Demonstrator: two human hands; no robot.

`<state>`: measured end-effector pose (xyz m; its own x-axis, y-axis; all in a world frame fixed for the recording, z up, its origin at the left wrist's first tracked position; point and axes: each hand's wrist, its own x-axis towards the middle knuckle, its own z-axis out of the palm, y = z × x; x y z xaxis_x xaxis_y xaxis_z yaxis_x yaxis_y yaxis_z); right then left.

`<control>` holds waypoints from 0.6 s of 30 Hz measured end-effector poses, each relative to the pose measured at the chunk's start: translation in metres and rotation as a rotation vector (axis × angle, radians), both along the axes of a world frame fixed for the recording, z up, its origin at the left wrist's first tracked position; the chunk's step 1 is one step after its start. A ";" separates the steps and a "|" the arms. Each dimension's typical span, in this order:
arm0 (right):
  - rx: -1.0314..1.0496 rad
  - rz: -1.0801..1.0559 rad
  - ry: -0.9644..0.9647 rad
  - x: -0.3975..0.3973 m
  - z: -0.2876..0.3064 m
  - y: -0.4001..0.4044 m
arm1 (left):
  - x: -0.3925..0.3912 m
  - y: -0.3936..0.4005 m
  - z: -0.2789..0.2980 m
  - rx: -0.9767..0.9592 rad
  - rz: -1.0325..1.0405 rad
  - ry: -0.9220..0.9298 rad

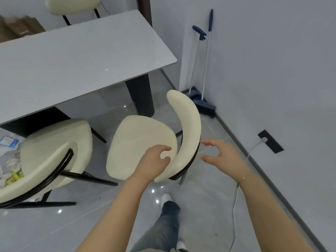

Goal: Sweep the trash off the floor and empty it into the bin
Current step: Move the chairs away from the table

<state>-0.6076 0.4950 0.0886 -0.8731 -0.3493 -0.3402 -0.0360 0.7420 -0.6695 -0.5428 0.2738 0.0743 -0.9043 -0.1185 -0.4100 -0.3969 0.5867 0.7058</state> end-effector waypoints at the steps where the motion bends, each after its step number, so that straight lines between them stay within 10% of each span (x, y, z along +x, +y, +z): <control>1: 0.016 0.029 -0.014 -0.017 -0.005 0.003 | -0.012 0.003 -0.006 0.015 0.007 -0.017; 18: 0.625 1.271 0.119 -0.260 -0.102 -0.039 | -0.154 0.072 -0.080 -0.118 0.171 -0.420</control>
<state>-0.8674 0.4563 -0.0138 -0.1174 -0.7272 -0.6763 -0.9237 0.3300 -0.1945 -0.6967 0.3461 -0.0059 -0.6263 -0.3192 -0.7112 -0.7321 0.5543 0.3960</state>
